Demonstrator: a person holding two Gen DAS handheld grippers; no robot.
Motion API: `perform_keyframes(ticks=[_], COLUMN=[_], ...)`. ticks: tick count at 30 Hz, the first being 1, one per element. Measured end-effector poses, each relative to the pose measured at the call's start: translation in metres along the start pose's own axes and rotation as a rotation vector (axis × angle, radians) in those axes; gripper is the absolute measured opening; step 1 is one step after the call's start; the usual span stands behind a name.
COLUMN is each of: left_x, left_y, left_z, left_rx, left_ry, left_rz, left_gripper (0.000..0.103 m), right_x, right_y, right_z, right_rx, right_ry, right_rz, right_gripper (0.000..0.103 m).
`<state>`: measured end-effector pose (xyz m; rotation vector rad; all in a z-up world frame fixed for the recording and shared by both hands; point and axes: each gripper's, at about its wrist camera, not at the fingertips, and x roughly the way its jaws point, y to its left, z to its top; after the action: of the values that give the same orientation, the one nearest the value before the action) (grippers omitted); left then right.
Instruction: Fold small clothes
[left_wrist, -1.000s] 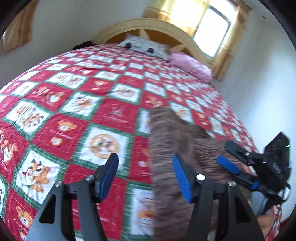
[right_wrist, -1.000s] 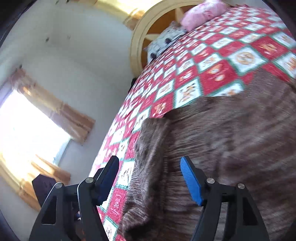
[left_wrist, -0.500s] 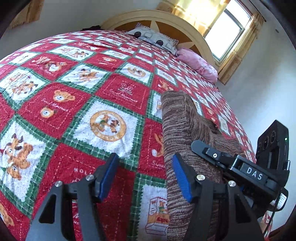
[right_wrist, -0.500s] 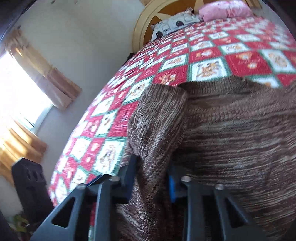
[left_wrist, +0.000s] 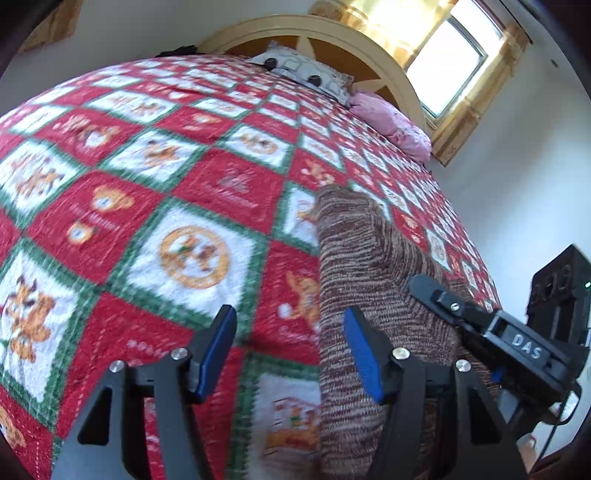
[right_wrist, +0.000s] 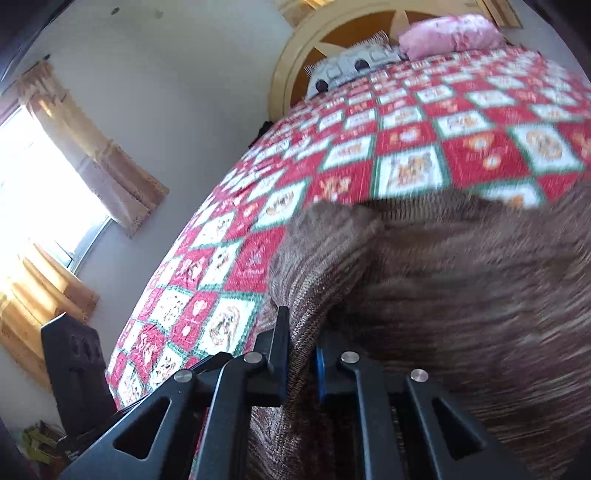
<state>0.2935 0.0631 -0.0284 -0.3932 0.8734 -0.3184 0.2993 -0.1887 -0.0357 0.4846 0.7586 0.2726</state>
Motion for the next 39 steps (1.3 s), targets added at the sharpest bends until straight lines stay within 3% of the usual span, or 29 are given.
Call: perform_keyframes(ticks=[7, 12, 14, 21, 24, 27, 30, 34, 35, 37, 39], left_x=[0.005, 0.007, 0.013, 0.025, 0.029, 0.037, 0.047, 0.041, 0.038, 0.028, 0.019], left_y=[-0.045, -0.073, -0.084, -0.112, -0.115, -0.117, -0.115, -0.113, -0.112, -0.11, -0.106], left_z=[0.009, 0.001, -0.005, -0.022, -0.028, -0.035, -0.044, -0.045, -0.045, -0.044, -0.043], left_rx=[0.104, 0.171, 0.203, 0.285, 0.29, 0.301, 0.31, 0.333, 0.335, 0.338, 0.332], left_ry=[0.002, -0.004, 0.013, 0.053, 0.064, 0.086, 0.122, 0.113, 0.114, 0.101, 0.076], left_rz=[-0.017, -0.028, -0.03, -0.039, -0.034, -0.003, 0.028, 0.028, 0.019, 0.005, 0.003], left_gripper=[0.063, 0.063, 0.063, 0.063, 0.073, 0.074, 0.077, 0.081, 0.081, 0.081, 0.081], right_x=[-0.052, -0.097, -0.106, -0.132, -0.138, -0.127, -0.111, -0.126, -0.133, -0.149, -0.162], right_y=[-0.013, -0.026, -0.038, -0.087, -0.093, -0.103, -0.117, -0.145, -0.15, -0.15, -0.139], right_z=[0.028, 0.035, 0.03, 0.012, 0.006, 0.0, -0.008, -0.013, -0.015, -0.024, -0.037], right_rx=[-0.083, -0.149, -0.167, -0.067, -0.067, -0.06, -0.02, 0.182, 0.231, 0.262, 0.235], right_ry=[-0.049, -0.109, -0.114, -0.154, -0.163, -0.119, -0.061, -0.064, -0.062, -0.063, -0.068], right_rz=[-0.04, -0.109, -0.174, -0.237, -0.263, -0.29, -0.279, -0.122, -0.08, -0.01, 0.011], right_gripper=[0.007, 0.007, 0.007, 0.006, 0.006, 0.006, 0.008, 0.01, 0.012, 0.029, 0.064])
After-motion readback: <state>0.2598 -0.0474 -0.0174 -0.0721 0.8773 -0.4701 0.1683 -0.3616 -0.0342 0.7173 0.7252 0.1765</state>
